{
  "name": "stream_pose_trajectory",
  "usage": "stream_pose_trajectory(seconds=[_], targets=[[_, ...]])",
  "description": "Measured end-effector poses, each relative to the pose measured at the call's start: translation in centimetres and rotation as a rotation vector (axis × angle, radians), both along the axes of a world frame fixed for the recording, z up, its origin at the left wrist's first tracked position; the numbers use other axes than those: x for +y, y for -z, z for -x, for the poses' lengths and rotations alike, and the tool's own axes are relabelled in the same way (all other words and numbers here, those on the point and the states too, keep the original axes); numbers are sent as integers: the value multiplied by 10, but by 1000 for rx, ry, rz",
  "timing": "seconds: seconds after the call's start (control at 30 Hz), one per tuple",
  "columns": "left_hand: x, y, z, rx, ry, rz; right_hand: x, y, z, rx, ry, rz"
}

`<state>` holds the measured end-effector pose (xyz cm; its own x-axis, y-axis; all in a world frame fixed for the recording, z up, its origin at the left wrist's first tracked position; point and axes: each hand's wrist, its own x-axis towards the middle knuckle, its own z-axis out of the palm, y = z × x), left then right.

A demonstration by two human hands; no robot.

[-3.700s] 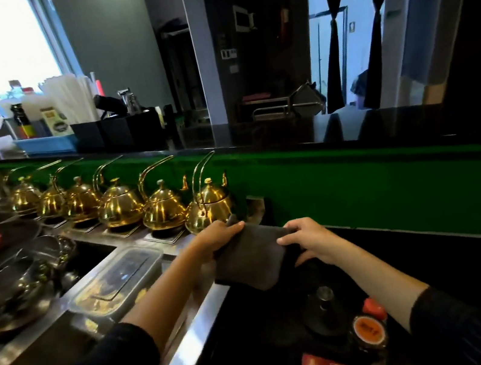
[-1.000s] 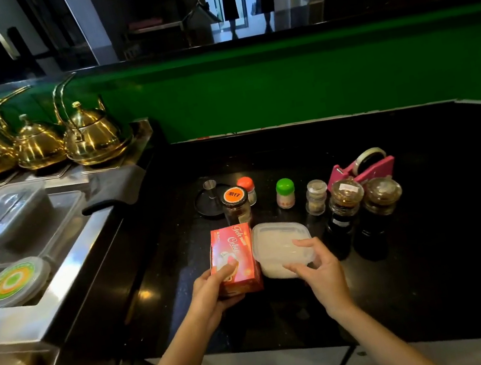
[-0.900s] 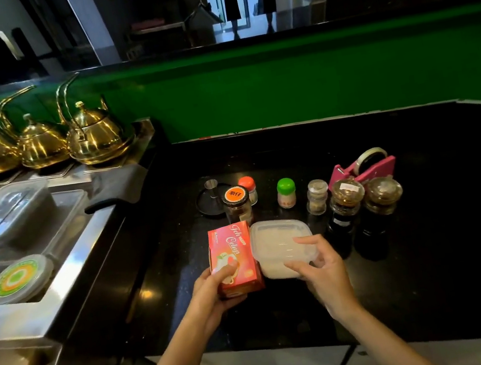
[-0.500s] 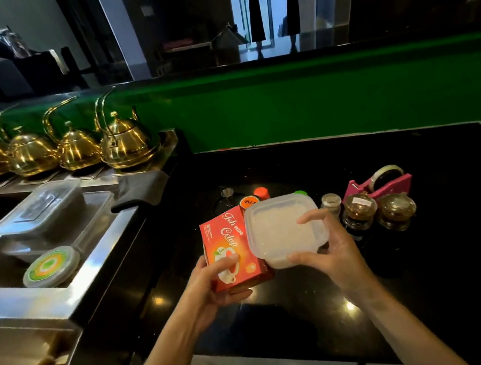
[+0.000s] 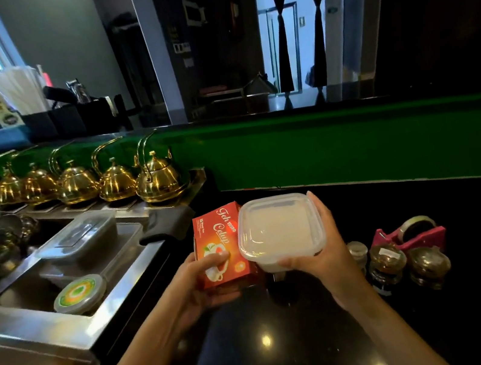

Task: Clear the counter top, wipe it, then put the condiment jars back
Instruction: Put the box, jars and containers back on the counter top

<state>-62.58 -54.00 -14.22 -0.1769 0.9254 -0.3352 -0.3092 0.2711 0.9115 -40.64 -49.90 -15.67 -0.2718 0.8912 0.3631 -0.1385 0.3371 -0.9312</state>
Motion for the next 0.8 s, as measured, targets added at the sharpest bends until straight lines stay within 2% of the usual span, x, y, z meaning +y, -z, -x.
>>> stream_pose_trajectory(seconds=[0.27,0.63,0.8], targets=[[72,-66,78,43,49,-2,87,-57,69,16,-43,-133],[209,-127,222,218,134,-42,210,-100,188,44,97,-136],[266,-167,272,306,129,-45,279,-126,233,15,91,-174]])
